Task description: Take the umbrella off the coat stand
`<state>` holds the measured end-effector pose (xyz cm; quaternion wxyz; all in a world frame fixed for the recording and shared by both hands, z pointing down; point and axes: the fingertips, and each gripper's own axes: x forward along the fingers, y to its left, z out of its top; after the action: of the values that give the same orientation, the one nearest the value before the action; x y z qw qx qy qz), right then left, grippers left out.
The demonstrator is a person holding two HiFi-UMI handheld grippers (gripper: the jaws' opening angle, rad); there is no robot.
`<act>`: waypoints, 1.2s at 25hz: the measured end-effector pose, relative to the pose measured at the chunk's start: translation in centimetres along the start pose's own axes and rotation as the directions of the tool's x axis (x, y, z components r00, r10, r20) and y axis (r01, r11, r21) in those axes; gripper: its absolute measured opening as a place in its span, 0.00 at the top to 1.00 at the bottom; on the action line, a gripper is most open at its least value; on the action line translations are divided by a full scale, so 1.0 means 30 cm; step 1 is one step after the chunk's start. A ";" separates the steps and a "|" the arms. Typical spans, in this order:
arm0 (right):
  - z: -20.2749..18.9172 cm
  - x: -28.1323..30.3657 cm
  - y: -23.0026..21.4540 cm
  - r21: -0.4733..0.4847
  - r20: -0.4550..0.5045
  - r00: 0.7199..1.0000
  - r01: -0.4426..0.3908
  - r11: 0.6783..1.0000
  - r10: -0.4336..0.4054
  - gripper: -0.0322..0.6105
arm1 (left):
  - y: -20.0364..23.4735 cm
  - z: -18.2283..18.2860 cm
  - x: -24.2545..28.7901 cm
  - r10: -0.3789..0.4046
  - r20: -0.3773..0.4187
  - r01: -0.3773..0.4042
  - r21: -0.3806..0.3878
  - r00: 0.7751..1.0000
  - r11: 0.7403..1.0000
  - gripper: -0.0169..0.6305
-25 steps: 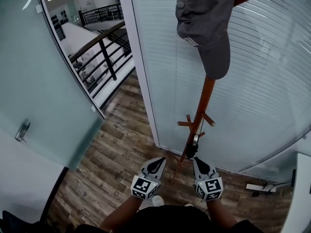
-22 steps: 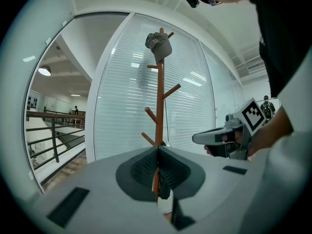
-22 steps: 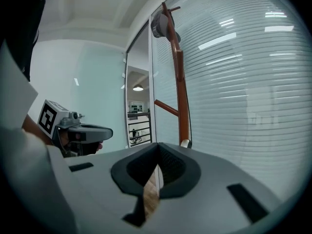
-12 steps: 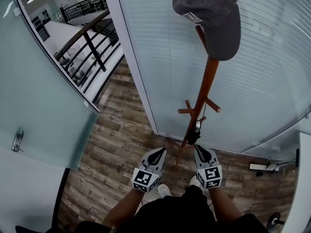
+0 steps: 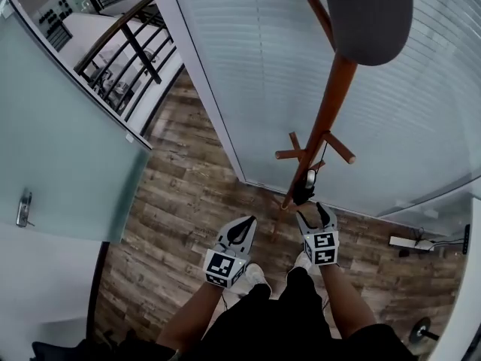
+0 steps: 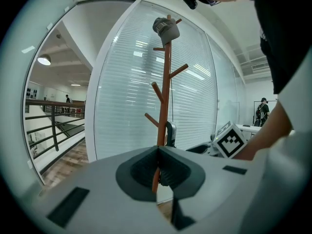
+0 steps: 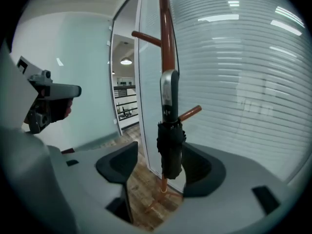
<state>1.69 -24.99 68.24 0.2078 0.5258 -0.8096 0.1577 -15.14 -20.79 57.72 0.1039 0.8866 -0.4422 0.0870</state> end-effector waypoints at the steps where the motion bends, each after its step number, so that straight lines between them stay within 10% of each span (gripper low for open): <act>1: -0.028 0.031 -0.009 0.006 -0.021 1.000 0.000 1.000 0.000 0.52 | 0.007 -0.012 0.005 0.003 -0.008 -0.004 -0.001 1.000 1.000 0.95; 30: -0.132 0.362 -0.106 -0.032 -0.022 0.998 0.055 0.998 -0.056 0.54 | 0.105 -0.263 0.018 0.084 -0.144 -0.093 -0.062 0.986 0.994 0.95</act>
<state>1.36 -32.90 77.24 0.2295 0.5429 -0.7947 0.1449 -17.83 -21.00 65.80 0.1615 0.8536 -0.4754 0.1389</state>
